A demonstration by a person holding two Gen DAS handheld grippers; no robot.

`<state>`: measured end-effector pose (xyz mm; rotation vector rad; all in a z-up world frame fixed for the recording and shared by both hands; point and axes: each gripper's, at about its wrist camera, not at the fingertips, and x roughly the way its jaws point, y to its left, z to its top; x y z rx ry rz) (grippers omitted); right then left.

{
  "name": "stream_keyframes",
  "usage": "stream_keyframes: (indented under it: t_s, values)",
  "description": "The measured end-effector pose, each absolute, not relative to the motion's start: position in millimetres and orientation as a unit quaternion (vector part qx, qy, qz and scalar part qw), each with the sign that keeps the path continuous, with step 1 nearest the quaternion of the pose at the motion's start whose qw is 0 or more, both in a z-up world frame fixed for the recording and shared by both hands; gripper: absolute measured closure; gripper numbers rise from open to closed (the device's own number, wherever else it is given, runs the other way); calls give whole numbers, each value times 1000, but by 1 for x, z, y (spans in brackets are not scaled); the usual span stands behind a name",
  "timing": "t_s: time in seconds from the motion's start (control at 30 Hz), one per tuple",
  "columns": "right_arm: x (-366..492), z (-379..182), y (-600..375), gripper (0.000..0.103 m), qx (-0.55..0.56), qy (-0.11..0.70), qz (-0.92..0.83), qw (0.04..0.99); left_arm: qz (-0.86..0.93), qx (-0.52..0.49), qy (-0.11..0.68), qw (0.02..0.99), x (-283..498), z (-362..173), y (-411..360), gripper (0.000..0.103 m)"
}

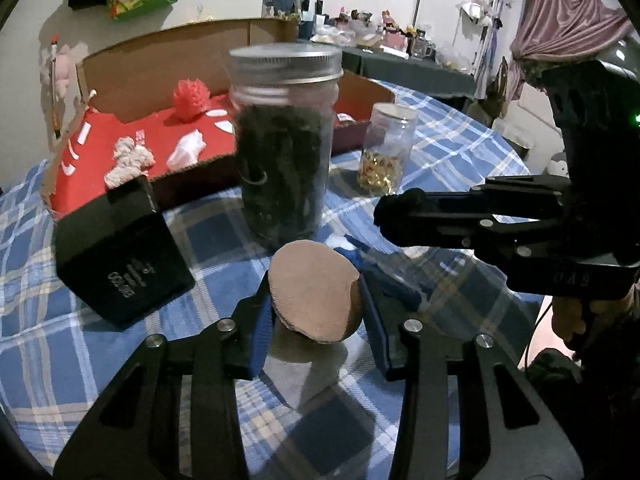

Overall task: Organize soft objects
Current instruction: 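Grasp the tan round pad with the left gripper while the right grasps the black pompom, then carry the tan pad and black pompom with both grippers into the box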

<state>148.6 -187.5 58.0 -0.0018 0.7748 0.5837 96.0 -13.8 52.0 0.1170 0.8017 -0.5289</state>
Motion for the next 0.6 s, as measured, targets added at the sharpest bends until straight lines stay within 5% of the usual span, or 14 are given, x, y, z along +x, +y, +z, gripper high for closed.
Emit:
stream_keyframes:
  t_s: [0.6]
  values:
    - [146,89,-183,76,-75,342,237,906,-223,61,366,902,110,96,17,65]
